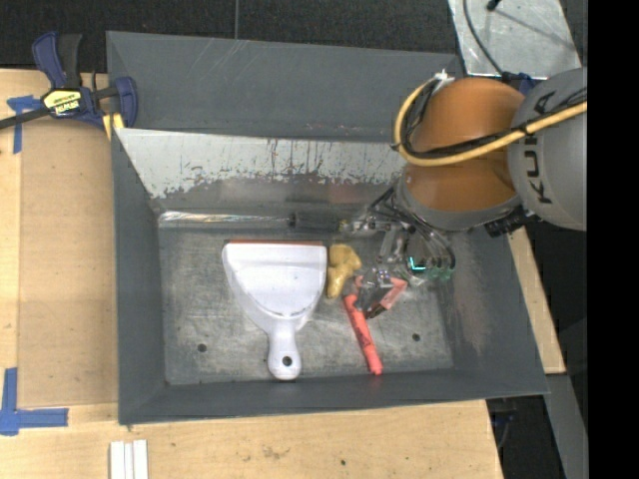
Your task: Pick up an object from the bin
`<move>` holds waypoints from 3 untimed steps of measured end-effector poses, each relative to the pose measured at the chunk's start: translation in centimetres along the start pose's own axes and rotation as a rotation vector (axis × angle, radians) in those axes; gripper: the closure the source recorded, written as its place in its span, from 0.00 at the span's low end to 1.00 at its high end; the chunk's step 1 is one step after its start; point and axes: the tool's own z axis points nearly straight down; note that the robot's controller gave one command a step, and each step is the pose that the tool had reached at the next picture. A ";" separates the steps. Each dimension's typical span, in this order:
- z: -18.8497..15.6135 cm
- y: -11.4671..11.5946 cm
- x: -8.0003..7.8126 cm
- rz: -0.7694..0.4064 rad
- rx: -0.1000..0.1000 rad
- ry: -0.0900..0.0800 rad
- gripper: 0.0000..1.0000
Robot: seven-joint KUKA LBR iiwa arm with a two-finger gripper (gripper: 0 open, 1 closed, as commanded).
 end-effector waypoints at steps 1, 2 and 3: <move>-0.4 0.0 -0.2 0.000 0.000 -0.008 0.00; 4.2 -3.4 -0.5 -0.084 0.001 -0.013 0.00; 4.4 -8.1 -0.5 -0.170 -0.001 -0.001 0.00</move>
Offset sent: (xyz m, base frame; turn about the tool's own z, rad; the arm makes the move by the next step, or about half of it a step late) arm 0.0039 -0.0785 -0.1030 -0.1824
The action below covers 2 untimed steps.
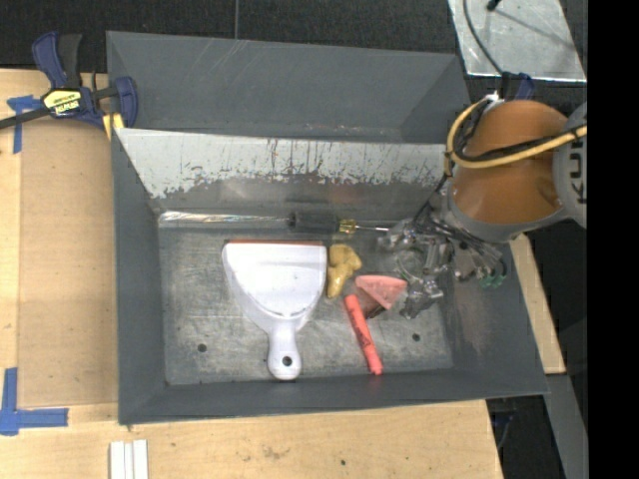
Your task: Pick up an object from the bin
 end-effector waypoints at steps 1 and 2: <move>1.2 -0.4 -0.5 -0.100 0.003 -0.007 0.00; 5.5 1.0 0.6 -0.028 0.002 -0.008 0.00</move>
Offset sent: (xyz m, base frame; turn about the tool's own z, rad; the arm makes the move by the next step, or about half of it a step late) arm -0.0113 0.0114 -0.0590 -0.0290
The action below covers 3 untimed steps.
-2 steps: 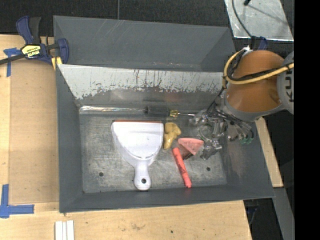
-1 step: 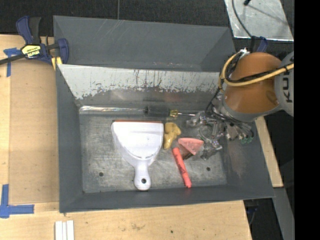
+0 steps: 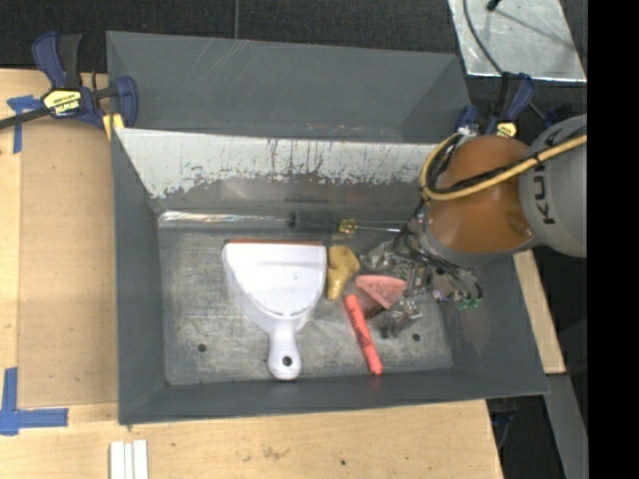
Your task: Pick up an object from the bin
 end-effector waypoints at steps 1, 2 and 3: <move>0.5 0.0 -0.9 -0.017 0.007 -0.024 1.00; 0.3 0.0 -0.9 -0.020 0.007 -0.024 1.00; -0.1 0.0 -1.0 -0.020 0.006 -0.022 1.00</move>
Offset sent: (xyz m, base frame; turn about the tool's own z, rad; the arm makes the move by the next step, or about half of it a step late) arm 0.0000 0.0000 0.0000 0.0000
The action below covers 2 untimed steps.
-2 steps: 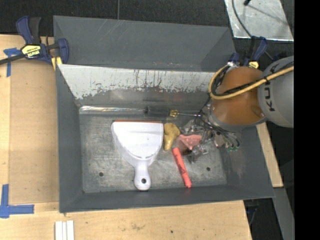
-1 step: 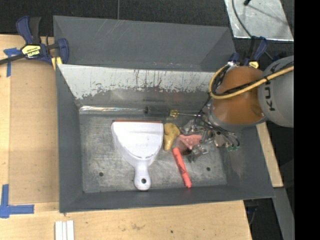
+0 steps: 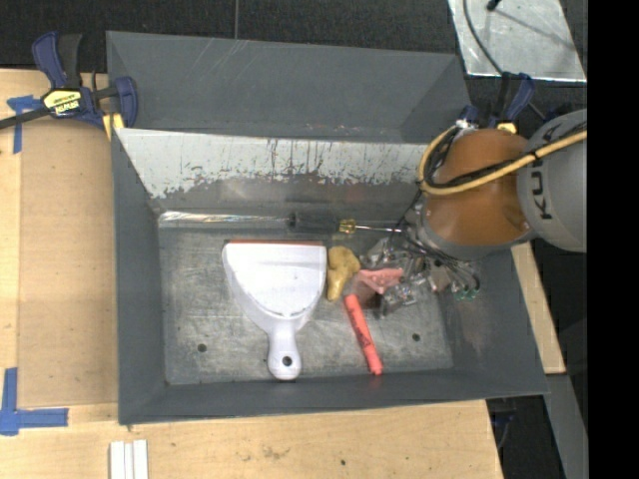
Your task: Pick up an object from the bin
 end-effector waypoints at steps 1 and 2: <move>-0.9 0.0 0.0 0.001 -0.002 0.007 1.00; -1.4 0.0 0.0 0.000 -0.004 0.017 1.00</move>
Offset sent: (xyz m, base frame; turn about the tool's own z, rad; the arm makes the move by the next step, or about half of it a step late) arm 0.0000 0.0001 0.0183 0.0001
